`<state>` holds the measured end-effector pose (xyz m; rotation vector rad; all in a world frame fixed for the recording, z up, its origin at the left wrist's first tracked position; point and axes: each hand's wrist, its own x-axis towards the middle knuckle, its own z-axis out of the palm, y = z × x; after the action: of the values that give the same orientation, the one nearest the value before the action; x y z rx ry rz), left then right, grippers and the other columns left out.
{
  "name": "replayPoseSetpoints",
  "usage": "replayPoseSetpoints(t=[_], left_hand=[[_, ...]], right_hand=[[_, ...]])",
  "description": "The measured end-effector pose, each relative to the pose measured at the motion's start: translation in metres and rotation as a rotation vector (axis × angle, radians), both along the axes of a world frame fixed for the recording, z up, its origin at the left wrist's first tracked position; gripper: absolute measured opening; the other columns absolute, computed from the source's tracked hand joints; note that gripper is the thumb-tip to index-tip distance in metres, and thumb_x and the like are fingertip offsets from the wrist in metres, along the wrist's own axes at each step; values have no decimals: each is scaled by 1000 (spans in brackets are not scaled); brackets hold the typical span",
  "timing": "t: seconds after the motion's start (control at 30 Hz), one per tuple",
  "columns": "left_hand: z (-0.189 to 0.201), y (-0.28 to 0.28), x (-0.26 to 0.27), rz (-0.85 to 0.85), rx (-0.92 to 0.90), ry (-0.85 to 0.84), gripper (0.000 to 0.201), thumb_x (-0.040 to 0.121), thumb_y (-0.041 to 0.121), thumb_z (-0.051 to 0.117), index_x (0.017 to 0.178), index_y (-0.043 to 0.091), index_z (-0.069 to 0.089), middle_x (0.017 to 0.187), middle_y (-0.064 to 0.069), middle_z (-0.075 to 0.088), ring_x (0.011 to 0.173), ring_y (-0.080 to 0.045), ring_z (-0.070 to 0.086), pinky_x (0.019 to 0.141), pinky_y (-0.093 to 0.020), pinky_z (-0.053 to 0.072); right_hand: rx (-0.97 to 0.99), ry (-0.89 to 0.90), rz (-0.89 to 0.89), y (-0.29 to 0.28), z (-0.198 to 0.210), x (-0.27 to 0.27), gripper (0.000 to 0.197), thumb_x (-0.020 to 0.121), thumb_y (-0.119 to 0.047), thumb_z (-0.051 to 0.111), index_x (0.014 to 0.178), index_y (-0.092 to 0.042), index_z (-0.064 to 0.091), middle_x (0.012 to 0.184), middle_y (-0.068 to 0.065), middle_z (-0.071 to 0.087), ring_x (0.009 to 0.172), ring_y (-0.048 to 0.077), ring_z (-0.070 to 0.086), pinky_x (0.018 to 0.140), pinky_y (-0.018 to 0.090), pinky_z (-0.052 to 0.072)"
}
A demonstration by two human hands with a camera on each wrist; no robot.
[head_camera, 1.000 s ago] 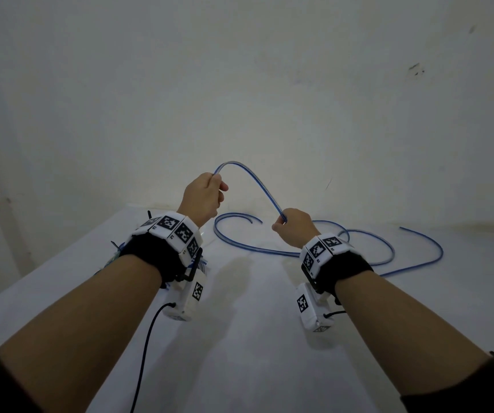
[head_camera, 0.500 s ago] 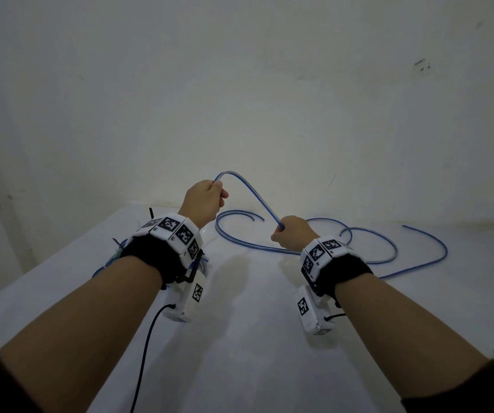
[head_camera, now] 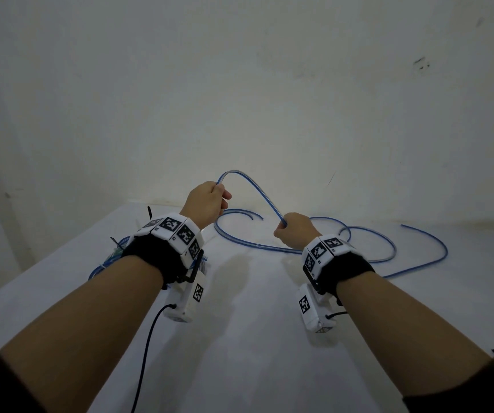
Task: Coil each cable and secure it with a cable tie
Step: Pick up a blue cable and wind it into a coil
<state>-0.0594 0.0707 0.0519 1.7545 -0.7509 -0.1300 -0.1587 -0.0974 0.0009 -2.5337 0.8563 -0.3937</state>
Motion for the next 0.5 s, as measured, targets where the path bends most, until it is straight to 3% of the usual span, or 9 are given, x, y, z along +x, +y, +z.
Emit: replayPoseSetpoints(t=[0.07, 0.13, 0.23, 0.3, 0.5], left_hand=[[0, 1, -1, 0, -7, 1, 33, 99, 19, 32, 74, 12, 53, 67, -4, 51, 55, -16, 45, 50, -23, 35], [1, 1, -1, -4, -13, -7, 33, 99, 19, 32, 75, 12, 54, 66, -4, 51, 54, -16, 44, 49, -23, 36], [2, 3, -2, -8, -28, -28, 33, 100, 20, 33, 76, 12, 54, 66, -3, 51, 53, -15, 44, 49, -23, 36], [4, 3, -3, -7, -40, -51, 33, 100, 20, 33, 75, 13, 54, 65, -3, 50, 53, -15, 43, 50, -23, 35], [8, 5, 0, 18, -58, -119, 33, 99, 21, 33, 74, 18, 55, 66, 0, 50, 59, -13, 44, 57, -27, 36]], right_hand=[[-13, -2, -3, 1, 1, 0, 35, 87, -7, 48, 57, -14, 32, 58, 1, 36, 55, 15, 36, 48, 24, 26], [-9, -23, -10, 1, 2, 0, 32, 88, -9, 49, 60, -15, 34, 62, 0, 39, 65, 19, 42, 51, 24, 29], [5, -70, -11, 2, 5, 0, 21, 90, -10, 48, 70, -12, 42, 72, 1, 44, 78, 22, 45, 65, 29, 36], [10, -87, -8, 4, 7, 1, 16, 91, -11, 47, 75, -9, 44, 75, 3, 45, 79, 22, 45, 68, 30, 37], [6, -103, -18, 6, 13, 5, 30, 90, -11, 47, 64, -18, 34, 69, -3, 39, 78, 23, 45, 68, 30, 36]])
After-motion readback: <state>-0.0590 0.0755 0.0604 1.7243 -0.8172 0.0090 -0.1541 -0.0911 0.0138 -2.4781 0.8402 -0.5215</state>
